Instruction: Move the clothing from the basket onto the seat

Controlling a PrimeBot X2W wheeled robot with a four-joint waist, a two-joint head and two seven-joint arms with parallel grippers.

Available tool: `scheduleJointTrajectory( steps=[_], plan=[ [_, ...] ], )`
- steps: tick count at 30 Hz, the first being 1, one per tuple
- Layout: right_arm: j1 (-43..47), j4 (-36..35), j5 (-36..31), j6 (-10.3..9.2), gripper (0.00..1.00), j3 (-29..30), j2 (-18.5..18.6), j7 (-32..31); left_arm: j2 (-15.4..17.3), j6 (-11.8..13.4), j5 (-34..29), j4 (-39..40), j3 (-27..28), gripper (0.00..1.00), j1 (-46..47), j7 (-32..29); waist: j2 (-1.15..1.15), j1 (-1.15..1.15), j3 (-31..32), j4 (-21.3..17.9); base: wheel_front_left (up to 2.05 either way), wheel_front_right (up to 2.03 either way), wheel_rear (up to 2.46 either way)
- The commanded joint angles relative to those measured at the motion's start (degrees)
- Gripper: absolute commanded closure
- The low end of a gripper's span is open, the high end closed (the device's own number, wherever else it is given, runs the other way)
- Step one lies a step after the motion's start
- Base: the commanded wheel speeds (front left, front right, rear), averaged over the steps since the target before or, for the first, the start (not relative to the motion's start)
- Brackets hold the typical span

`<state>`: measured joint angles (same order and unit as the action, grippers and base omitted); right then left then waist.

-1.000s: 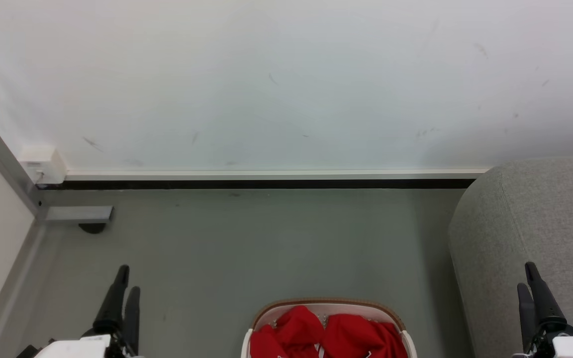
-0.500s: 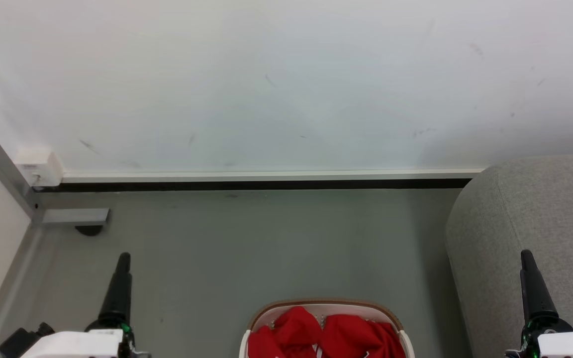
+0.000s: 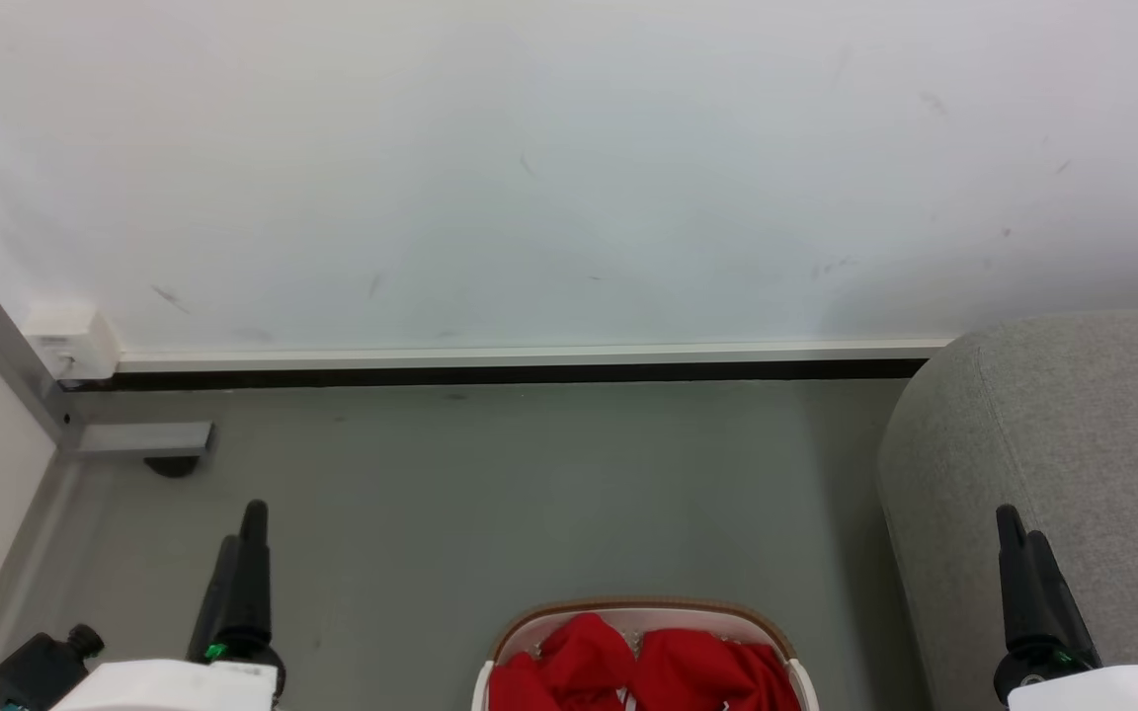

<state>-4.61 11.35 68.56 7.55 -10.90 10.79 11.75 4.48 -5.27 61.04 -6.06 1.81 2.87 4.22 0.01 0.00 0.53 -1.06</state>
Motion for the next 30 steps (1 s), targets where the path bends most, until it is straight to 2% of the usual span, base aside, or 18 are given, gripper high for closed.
scheduleJointTrajectory(
  steps=[1, 12, 30],
  plan=[
    [-1.0, 0.4, -5.0, -0.04, 0.00, 0.4, 0.0, 0.4, 0.3, -0.4, -4.5, 1.0, 0.4, 0.00, 0.0, 0.7, -0.01, 0.00, 0.1, -0.1, 0.00, 0.00, 0.00],
    [-1.3, 2.4, -18.9, -0.05, 0.00, 2.3, -1.2, 0.9, 0.7, -0.7, -17.6, 0.8, -1.2, 0.00, -0.6, 2.4, -0.01, 0.00, 0.3, -0.3, 0.00, 0.00, 0.00],
    [-1.3, 3.6, -32.9, -0.06, 0.00, 3.6, -3.3, 1.6, 0.9, -1.2, -29.6, -1.5, -1.8, 0.00, -0.9, 5.0, -0.01, 0.00, 0.7, -0.7, 0.00, 0.00, 0.00]
  ],
)
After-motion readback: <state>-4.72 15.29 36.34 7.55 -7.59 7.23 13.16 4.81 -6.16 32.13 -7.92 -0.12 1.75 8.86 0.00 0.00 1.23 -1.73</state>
